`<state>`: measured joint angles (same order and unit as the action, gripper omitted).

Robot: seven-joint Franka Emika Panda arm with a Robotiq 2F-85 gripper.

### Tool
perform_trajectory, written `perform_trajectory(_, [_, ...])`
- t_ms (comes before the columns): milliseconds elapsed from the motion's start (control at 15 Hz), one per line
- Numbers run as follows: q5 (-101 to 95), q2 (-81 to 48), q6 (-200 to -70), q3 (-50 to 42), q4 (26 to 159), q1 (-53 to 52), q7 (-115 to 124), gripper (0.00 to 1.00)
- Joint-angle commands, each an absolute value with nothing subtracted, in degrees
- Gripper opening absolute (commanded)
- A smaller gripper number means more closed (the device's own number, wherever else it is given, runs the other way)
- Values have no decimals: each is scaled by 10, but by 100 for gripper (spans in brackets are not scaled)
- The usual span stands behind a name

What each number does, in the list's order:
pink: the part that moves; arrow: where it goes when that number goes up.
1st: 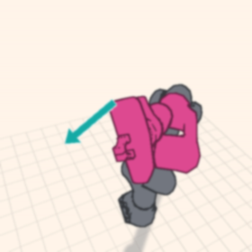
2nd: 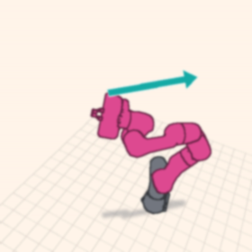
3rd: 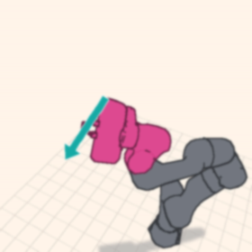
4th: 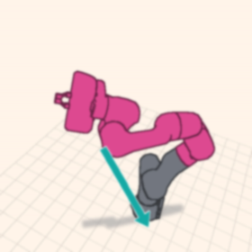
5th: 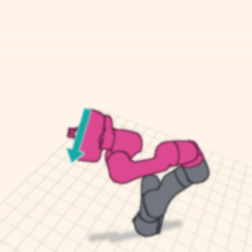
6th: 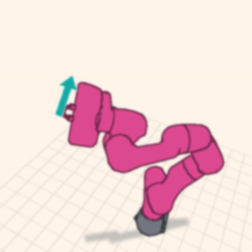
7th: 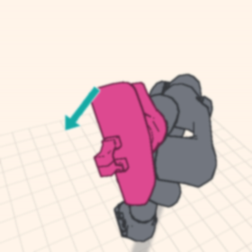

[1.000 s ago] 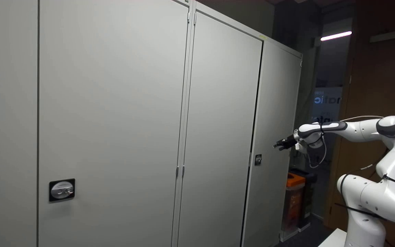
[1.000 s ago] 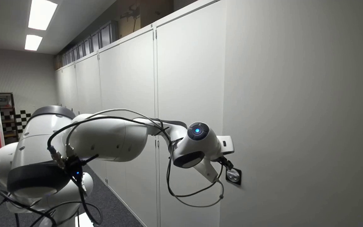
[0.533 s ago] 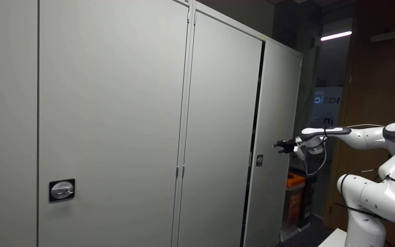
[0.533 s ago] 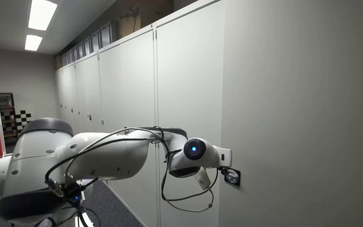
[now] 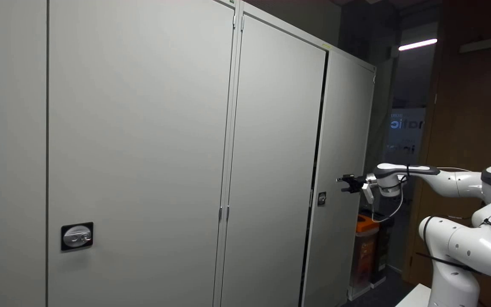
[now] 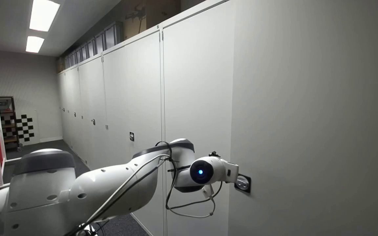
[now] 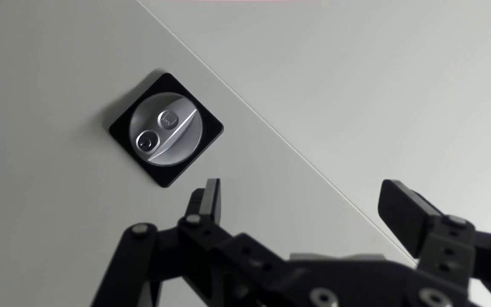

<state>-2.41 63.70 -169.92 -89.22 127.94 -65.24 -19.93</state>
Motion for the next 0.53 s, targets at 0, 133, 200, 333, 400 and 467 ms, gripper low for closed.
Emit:
perform_trajectory(0, [-19,692,-1722,-879,1289,-661,-196,100])
perform_trajectory(133, [-20,712,-1723,-879,1289,-665,-195,100])
perform_trajectory(200, [-20,722,-1727,-880,1290,-666,-195,100])
perform_trajectory(333, [-19,737,-1730,-881,1292,-668,-192,100])
perform_trajectory(400, [-19,744,-1732,-881,1294,-667,-191,100])
perform_trajectory(467, [-20,749,-1733,-881,1296,-666,-191,100])
